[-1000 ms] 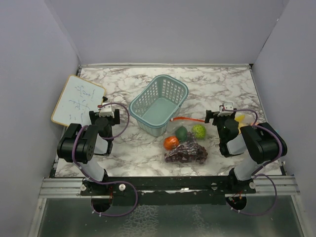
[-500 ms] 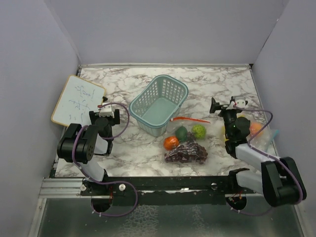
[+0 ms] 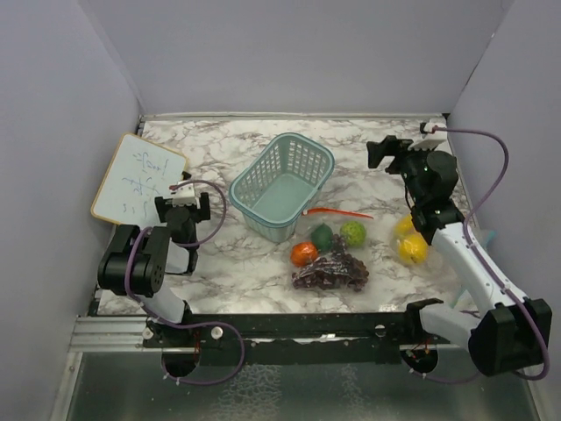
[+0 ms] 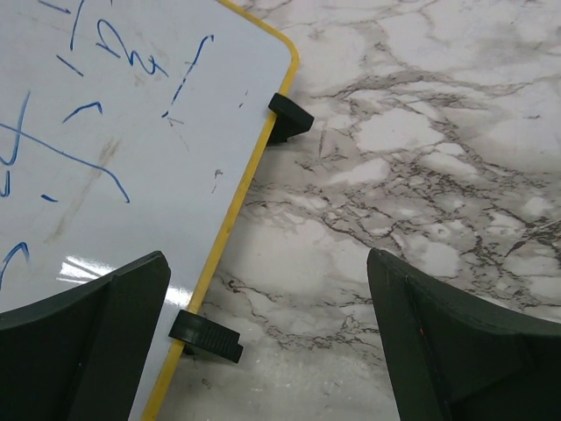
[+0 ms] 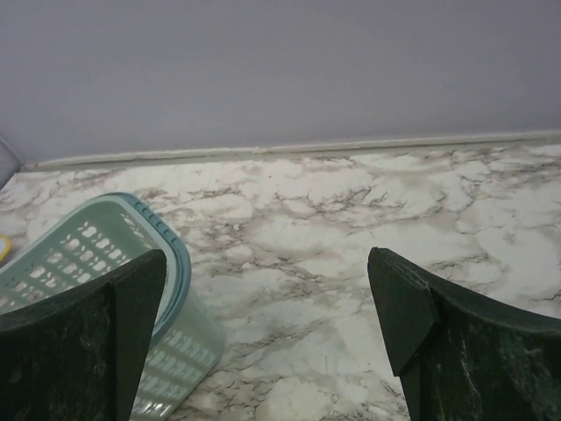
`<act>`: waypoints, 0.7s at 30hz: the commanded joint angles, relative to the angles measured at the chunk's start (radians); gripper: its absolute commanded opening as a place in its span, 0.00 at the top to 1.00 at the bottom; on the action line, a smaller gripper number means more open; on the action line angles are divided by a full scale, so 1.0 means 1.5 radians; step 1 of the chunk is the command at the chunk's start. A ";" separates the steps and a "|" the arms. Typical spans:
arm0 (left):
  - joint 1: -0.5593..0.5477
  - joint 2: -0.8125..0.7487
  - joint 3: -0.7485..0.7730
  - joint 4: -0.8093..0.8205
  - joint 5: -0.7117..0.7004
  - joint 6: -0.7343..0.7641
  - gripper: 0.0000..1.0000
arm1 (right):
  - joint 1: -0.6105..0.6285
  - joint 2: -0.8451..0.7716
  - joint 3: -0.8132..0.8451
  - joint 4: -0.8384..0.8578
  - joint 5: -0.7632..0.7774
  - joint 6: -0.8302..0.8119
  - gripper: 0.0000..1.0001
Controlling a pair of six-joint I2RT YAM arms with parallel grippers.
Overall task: Open the zip-top bag and remove the fake food
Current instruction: Move the bin to the center of the board.
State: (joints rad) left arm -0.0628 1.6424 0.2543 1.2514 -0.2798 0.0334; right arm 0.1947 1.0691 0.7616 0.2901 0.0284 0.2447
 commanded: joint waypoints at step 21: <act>-0.113 -0.449 0.070 -0.591 -0.046 -0.439 0.01 | 0.176 0.335 0.355 -0.244 -0.047 -0.142 0.35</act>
State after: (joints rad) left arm -0.1738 1.1404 0.4099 0.5331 -0.2657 -0.4583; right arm 0.4679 1.5368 1.2156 -0.1123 -0.0353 0.2390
